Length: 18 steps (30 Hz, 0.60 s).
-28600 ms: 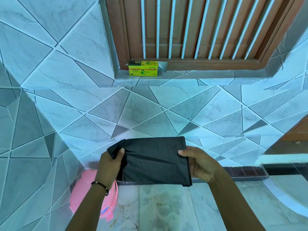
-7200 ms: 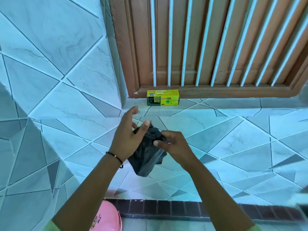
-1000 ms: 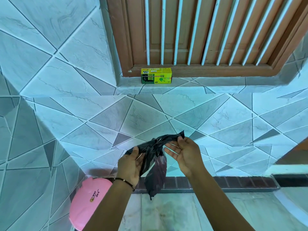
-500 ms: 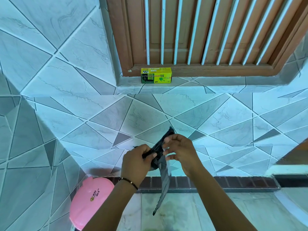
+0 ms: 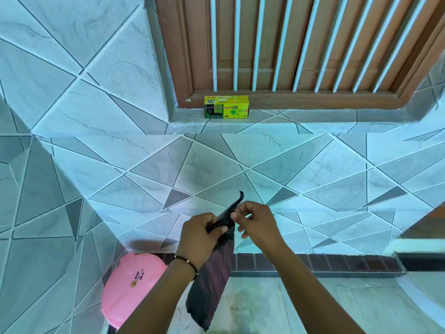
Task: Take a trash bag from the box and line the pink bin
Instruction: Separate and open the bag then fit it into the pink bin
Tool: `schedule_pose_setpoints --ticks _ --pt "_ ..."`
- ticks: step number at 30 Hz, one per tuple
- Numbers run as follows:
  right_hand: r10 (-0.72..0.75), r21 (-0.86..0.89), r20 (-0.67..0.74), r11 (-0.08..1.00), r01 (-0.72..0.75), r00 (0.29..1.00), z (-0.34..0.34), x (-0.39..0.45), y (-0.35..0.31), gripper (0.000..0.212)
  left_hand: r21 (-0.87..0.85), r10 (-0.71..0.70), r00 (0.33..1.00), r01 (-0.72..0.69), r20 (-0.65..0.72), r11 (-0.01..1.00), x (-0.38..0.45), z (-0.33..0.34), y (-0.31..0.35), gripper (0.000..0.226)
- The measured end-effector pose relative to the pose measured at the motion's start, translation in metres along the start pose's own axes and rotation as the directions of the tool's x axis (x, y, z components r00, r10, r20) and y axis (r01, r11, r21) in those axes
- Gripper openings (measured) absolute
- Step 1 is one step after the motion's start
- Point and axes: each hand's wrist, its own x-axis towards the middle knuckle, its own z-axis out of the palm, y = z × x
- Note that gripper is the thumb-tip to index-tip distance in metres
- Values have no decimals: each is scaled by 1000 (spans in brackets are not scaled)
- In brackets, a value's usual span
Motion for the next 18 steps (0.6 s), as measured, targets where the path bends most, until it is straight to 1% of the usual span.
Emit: schedule_pose_setpoints --ticks 2,4,5,6,8,10,11,12,13,14,15,16,17,18 --pt "19 38 -6 999 -19 1000 2 -3 -5 24 -22 -28 997 27 -65 999 -1 0 -1 29" --pt "75 43 45 996 -77 996 3 -6 -9 35 22 -6 991 9 -130 1000 -3 2 0 39" --pt "98 28 83 995 -101 992 5 -6 -10 38 63 23 990 -14 -142 998 -4 3 0 40" --pt "114 18 110 993 -117 987 7 -7 -9 37 116 61 988 -45 -141 992 -6 4 2 39" --pt "123 42 120 991 -129 985 10 -8 -7 25 182 135 984 -113 -113 977 -10 7 3 32" --pt "119 117 121 984 -133 986 8 -6 -5 15 153 182 981 -169 -71 974 -12 8 2 22" --pt "117 161 129 977 -137 985 6 -5 -4 13 108 197 979 -191 -53 976 -13 9 1 16" --pt "111 198 139 970 -138 984 4 -5 -3 12 39 185 982 -184 -47 982 -15 9 3 10" --pt "99 224 149 966 -131 984 3 -4 -2 12 -73 137 989 -141 -54 987 -16 10 4 4" --pt "84 239 159 963 -121 984 2 -3 -1 12 -222 27 998 -37 -51 974 -16 9 7 12" --pt "67 248 174 963 -110 982 1 -3 0 13 -416 -112 994 100 -5 904 -16 9 8 19" --pt "51 254 196 962 -101 979 2 -3 1 14 -561 -221 972 228 81 796 -16 9 9 21" --pt "38 257 223 962 -96 974 2 -3 2 14 -626 -270 952 300 145 720 -15 9 7 19" --pt "27 259 251 961 -94 968 3 -3 2 15 -619 -271 947 317 170 719 -14 8 6 15"
